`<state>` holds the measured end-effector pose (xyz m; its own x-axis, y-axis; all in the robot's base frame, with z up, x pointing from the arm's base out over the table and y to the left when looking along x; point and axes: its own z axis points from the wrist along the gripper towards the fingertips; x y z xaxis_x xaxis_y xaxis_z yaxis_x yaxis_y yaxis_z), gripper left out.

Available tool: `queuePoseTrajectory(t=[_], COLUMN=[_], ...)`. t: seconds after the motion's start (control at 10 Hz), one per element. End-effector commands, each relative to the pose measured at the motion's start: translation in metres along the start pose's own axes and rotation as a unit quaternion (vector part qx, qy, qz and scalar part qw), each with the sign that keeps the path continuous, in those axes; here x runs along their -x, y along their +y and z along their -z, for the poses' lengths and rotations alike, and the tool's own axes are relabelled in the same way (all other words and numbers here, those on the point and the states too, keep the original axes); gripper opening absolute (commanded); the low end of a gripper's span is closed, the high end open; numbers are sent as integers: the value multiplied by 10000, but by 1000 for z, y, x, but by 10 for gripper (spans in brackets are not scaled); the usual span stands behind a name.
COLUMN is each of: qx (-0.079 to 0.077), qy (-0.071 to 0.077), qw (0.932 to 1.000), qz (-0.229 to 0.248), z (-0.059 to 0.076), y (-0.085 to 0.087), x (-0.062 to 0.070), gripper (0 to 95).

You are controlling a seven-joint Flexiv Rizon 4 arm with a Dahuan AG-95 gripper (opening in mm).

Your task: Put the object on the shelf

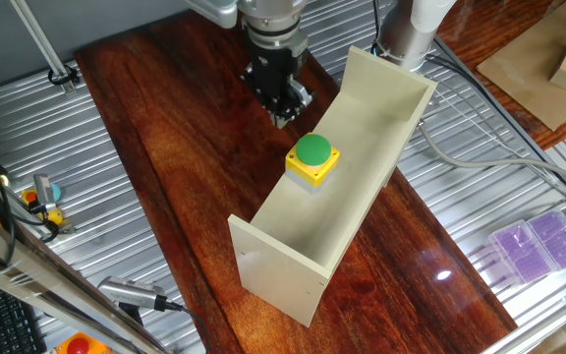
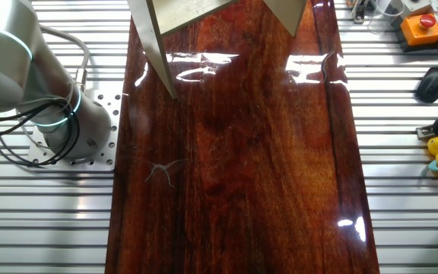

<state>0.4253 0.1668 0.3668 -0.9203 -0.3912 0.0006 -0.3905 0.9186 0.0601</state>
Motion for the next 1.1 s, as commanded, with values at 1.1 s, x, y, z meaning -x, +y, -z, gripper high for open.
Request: queuePoseTrajectory(t=[1.1], qx=[-76], qy=[-21], qw=[9997], qz=[236], z=[-52], y=[-105], x=[16], gripper=[0])
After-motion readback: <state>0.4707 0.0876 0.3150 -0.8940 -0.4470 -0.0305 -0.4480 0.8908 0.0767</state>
